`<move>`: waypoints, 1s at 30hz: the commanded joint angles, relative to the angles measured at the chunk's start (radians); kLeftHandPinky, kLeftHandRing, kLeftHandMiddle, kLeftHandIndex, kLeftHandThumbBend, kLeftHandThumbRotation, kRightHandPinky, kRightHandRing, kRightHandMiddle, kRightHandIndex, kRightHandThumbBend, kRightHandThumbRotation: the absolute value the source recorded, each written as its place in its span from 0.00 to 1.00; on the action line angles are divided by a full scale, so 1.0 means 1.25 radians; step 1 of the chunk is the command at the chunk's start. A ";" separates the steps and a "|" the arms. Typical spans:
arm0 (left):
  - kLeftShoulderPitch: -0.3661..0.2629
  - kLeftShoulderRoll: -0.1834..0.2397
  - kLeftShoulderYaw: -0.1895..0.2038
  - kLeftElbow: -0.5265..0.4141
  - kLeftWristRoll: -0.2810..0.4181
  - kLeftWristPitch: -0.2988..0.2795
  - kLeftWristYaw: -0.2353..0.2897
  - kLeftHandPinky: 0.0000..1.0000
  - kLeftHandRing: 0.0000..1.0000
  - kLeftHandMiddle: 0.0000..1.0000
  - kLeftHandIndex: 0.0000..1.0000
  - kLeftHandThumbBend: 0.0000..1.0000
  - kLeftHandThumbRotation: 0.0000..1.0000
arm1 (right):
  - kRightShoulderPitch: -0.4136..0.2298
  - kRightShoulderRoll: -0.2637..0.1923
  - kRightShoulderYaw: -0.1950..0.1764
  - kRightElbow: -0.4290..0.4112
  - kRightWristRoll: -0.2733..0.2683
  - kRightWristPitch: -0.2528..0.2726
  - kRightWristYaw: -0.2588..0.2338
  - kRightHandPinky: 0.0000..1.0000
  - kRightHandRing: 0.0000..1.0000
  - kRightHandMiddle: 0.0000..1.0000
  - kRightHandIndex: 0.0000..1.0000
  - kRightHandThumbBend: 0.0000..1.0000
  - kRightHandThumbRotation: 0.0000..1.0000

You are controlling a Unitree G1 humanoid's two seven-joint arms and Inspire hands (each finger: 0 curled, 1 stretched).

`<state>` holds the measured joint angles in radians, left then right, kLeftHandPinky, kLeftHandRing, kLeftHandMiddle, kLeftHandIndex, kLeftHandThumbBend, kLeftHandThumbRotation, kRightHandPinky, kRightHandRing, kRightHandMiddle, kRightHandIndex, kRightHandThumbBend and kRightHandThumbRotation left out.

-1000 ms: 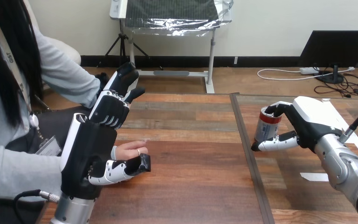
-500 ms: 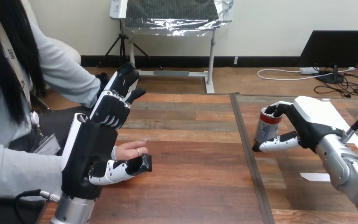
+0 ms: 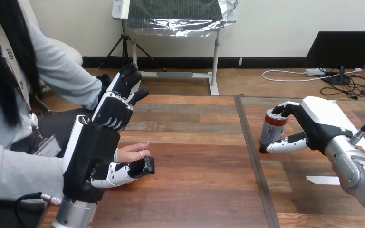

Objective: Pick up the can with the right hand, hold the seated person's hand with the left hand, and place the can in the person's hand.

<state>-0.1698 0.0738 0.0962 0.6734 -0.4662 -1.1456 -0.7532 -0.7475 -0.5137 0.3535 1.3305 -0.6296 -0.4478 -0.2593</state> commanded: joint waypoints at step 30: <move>-0.062 -0.002 0.008 0.000 -0.017 0.010 -0.008 0.90 0.97 0.98 0.94 1.00 0.51 | -0.002 -0.035 -0.003 -0.048 0.005 -0.046 -0.032 0.86 0.84 0.78 0.78 1.00 0.46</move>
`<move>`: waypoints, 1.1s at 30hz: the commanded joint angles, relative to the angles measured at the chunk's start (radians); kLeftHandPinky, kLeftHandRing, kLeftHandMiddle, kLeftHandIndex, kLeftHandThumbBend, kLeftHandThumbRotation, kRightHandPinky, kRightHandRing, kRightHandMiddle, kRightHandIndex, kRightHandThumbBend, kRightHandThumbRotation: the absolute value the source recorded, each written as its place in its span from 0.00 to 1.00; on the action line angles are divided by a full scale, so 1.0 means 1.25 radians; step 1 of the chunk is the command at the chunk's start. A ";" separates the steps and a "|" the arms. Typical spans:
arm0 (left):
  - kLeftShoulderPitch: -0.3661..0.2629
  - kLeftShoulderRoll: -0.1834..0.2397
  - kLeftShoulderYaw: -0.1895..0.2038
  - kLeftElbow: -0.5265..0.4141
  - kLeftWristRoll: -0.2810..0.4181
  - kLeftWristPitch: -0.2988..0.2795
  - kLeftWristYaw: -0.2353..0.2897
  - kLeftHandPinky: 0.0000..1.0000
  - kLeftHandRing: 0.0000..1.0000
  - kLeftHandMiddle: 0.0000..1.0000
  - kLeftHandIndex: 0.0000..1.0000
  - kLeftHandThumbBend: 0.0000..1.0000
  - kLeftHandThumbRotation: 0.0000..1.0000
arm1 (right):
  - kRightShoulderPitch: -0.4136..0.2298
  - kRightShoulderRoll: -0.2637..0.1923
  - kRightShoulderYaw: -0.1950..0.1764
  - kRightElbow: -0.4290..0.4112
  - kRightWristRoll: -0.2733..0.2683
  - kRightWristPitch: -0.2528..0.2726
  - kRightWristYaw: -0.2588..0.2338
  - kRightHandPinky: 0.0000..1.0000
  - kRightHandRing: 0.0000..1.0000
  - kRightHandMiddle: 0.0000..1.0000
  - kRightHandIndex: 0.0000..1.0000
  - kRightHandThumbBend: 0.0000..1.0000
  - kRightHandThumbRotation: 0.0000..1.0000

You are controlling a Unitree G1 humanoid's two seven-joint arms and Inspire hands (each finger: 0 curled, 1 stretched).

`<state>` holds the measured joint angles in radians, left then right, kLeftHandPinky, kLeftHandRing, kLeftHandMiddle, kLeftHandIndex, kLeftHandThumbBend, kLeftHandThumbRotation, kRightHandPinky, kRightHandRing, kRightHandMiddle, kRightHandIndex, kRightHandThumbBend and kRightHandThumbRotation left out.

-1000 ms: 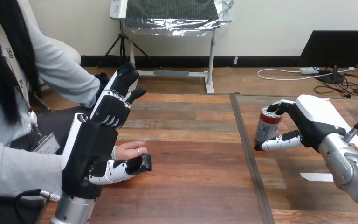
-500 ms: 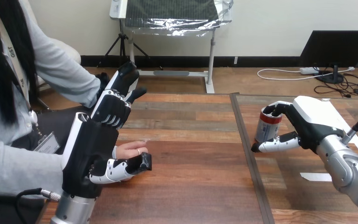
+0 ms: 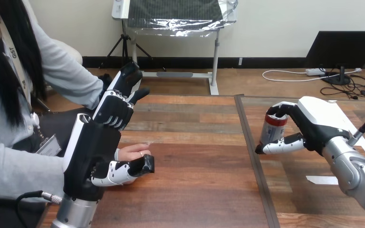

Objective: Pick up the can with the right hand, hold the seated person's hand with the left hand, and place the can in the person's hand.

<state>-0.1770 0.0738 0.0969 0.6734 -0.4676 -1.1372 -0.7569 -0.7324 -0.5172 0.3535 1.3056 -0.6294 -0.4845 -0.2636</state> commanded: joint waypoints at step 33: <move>-0.048 -0.003 0.011 0.000 -0.026 0.013 -0.017 0.89 0.97 0.98 0.94 1.00 0.50 | -0.007 -0.036 -0.018 -0.030 0.021 -0.029 -0.049 0.89 0.90 0.86 0.86 1.00 0.45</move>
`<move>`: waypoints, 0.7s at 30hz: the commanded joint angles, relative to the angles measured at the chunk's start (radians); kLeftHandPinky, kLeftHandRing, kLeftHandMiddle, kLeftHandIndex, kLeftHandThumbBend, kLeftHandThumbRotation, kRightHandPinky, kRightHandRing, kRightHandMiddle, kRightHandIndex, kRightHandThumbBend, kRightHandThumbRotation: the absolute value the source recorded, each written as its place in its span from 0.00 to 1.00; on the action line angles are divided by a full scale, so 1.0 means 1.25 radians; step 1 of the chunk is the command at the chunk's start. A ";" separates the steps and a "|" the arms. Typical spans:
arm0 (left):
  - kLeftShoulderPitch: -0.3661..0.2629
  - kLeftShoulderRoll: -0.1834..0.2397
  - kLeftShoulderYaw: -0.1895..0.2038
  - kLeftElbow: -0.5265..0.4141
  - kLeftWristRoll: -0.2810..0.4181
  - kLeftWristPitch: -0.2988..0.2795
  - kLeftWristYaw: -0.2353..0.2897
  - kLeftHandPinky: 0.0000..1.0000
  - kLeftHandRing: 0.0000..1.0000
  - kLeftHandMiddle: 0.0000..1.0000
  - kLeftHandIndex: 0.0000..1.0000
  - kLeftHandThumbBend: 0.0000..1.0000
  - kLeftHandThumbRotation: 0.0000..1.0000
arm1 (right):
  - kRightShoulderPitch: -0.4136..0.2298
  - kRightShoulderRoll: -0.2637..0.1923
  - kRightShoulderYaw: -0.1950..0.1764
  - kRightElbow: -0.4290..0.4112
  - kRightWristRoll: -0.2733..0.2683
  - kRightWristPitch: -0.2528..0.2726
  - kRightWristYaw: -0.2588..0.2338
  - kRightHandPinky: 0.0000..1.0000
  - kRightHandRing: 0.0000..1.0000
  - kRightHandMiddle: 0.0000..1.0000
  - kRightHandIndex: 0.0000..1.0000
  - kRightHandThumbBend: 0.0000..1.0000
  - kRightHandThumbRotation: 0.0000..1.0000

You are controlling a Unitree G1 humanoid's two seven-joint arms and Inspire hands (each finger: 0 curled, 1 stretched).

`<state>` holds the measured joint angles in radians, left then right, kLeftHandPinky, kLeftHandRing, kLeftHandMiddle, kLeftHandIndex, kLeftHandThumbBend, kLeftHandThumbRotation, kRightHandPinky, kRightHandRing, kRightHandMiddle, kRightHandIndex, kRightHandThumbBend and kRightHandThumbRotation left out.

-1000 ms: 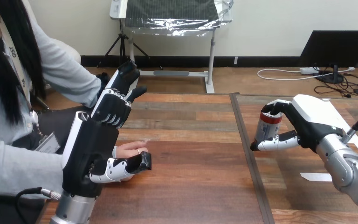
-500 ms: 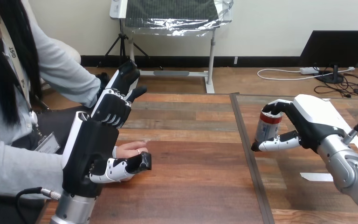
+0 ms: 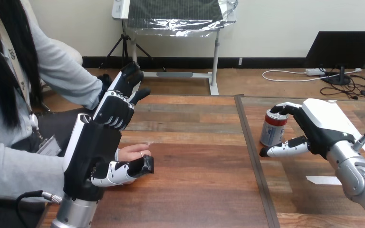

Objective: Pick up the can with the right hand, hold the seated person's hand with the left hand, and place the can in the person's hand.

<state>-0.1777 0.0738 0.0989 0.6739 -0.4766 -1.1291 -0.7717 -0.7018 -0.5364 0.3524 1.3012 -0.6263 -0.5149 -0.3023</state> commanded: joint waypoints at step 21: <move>-0.048 -0.006 0.013 0.011 -0.014 -0.006 -0.010 0.89 0.96 0.98 0.94 1.00 0.51 | -0.039 -0.018 -0.028 -0.011 0.032 0.012 -0.018 0.96 0.97 0.93 0.94 1.00 0.54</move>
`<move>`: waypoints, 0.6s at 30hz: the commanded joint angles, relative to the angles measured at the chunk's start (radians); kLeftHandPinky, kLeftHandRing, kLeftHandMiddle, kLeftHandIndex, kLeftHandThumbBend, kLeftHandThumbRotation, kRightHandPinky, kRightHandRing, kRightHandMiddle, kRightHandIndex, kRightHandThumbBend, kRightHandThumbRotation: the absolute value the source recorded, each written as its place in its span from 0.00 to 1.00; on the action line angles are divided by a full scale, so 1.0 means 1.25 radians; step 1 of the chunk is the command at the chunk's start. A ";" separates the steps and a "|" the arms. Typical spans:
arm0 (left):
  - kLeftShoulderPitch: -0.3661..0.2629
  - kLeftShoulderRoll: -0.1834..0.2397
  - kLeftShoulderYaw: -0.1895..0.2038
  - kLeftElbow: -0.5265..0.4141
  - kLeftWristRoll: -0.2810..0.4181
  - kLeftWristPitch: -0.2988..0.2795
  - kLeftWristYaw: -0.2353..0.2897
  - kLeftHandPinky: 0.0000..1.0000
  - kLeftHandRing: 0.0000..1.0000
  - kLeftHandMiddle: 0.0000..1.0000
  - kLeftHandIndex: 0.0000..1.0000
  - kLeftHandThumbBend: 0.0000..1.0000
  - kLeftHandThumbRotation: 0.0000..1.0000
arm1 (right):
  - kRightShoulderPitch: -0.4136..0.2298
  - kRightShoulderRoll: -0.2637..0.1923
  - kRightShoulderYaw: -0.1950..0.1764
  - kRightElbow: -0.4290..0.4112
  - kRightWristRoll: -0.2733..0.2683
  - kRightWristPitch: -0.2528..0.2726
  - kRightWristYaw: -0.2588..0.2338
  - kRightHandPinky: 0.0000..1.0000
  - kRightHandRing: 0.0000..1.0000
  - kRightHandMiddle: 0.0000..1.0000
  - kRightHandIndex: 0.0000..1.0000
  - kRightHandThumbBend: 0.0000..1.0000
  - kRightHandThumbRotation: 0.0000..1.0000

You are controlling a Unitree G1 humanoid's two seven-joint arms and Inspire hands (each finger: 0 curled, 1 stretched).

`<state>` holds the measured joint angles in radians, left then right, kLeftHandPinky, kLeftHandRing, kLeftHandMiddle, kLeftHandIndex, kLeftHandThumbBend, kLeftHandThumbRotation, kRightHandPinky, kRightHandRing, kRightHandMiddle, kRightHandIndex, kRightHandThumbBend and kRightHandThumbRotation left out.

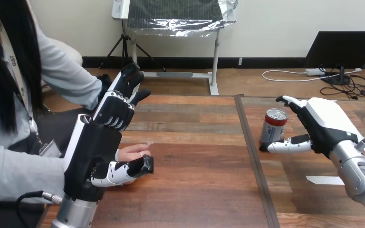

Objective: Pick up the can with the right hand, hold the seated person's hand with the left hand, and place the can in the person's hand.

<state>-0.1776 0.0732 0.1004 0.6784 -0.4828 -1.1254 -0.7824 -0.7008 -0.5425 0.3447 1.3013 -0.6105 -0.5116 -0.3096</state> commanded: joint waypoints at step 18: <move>-0.042 -0.004 0.011 -0.007 -0.017 0.001 -0.007 0.89 0.97 0.98 0.95 1.00 0.50 | -0.060 -0.009 -0.014 0.000 0.019 0.045 -0.006 0.97 0.99 0.95 0.96 1.00 0.65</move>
<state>-0.1776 0.0729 0.1007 0.6815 -0.4848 -1.1251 -0.7906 -0.7010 -0.5425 0.3448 1.3043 -0.6029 -0.4630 -0.3098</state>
